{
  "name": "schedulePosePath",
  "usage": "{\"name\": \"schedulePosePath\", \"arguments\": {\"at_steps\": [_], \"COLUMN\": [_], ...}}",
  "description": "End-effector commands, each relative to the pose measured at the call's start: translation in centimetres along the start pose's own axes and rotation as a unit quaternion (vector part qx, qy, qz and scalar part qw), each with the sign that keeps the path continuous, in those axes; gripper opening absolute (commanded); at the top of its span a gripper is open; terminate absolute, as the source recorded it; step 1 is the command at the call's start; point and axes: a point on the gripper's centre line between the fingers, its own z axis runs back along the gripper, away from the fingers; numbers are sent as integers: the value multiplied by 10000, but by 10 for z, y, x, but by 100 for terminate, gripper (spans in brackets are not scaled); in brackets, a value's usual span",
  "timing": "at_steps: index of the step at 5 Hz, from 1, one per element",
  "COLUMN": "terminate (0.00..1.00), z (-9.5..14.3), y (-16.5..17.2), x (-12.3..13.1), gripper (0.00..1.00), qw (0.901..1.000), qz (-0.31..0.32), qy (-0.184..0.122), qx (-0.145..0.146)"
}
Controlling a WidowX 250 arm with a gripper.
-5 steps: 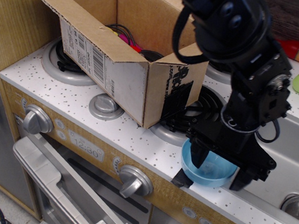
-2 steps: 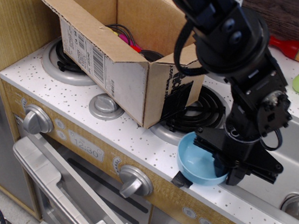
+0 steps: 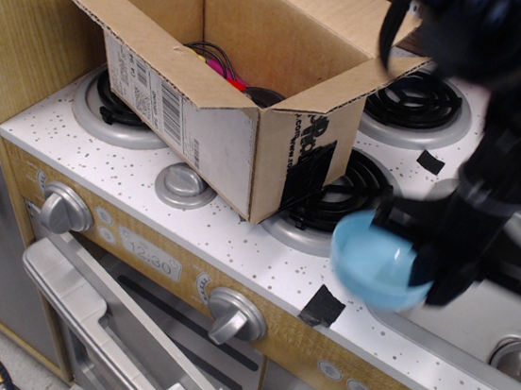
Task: Pick up bowl and put in small4fbox
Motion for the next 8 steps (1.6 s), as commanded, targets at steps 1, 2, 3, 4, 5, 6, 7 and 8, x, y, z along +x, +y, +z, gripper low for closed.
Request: {"name": "schedulePosePath", "arguments": {"at_steps": [1, 2, 3, 4, 5, 6, 7, 8], "terminate": [0, 0, 0, 0, 0, 0, 0, 0], "z": [105, 153, 192, 194, 186, 173, 158, 158], "y": [1, 4, 31, 75, 115, 149, 170, 170], "x": [14, 27, 46, 65, 81, 88, 89, 89], "gripper": [0, 0, 0, 0, 0, 100, 100, 100], "qw": [9998, 9949, 9906, 9870, 9812, 9794, 9778, 9778], "qz": [30, -348, -802, -1264, -1632, -1831, -1966, -1966], "qy": [78, 217, 239, 84, -172, -419, -547, -547], "qx": [156, 922, 1086, 993, 1017, 738, 470, 470]}}
